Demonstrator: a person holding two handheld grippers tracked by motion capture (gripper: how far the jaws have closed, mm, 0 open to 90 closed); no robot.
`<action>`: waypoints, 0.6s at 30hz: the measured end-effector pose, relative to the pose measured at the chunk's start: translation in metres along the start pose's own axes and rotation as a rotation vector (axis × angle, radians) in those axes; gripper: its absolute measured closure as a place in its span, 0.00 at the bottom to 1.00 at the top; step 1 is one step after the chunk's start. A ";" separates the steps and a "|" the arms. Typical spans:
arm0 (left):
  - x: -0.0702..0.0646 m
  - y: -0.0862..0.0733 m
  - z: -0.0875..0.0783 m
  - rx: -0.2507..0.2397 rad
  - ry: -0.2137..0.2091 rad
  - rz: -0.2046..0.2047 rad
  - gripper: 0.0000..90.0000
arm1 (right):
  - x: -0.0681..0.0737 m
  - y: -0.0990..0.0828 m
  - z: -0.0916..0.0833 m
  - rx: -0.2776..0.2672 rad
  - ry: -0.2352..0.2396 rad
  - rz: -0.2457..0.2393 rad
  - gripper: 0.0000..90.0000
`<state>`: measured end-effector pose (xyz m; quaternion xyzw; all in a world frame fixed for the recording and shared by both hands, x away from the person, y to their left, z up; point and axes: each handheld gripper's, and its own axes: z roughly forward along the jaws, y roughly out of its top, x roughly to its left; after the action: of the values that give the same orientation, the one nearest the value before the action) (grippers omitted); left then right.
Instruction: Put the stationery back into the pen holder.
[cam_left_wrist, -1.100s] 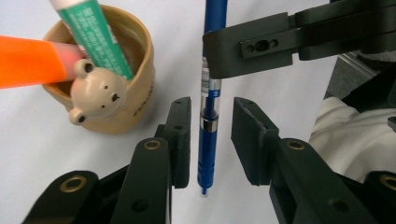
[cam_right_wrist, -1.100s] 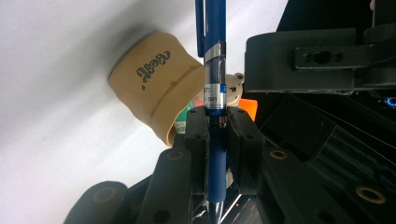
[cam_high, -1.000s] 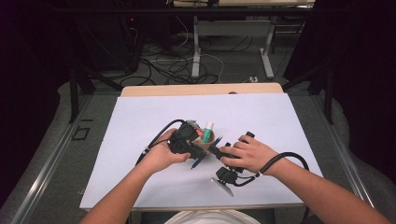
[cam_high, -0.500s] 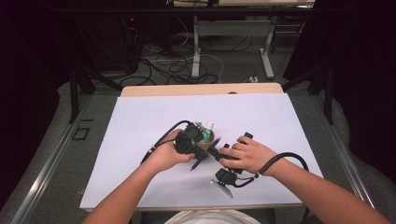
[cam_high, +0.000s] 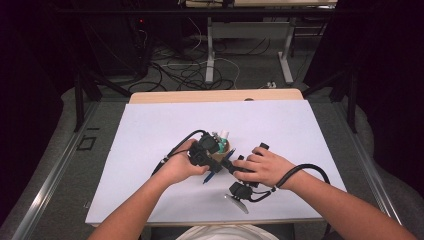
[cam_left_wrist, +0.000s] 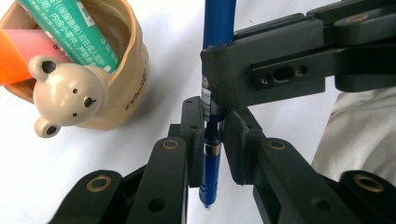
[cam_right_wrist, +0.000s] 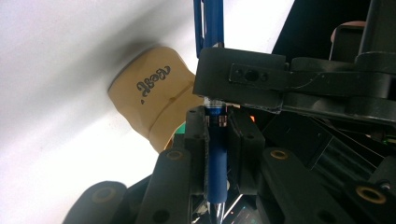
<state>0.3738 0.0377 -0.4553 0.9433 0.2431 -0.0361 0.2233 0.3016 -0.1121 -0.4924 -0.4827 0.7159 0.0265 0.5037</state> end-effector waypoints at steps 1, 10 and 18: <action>0.000 0.000 0.000 -0.002 -0.002 -0.006 0.88 | 0.000 0.000 0.000 -0.002 -0.002 0.003 0.88; 0.004 -0.001 0.000 -0.031 -0.026 -0.063 0.88 | -0.004 -0.004 0.002 0.002 -0.008 0.053 0.78; 0.008 -0.001 -0.003 -0.063 -0.021 -0.105 0.88 | -0.008 -0.010 -0.003 0.051 0.001 0.118 0.69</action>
<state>0.3803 0.0434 -0.4549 0.9213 0.2910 -0.0500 0.2532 0.3065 -0.1139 -0.4805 -0.4268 0.7439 0.0377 0.5129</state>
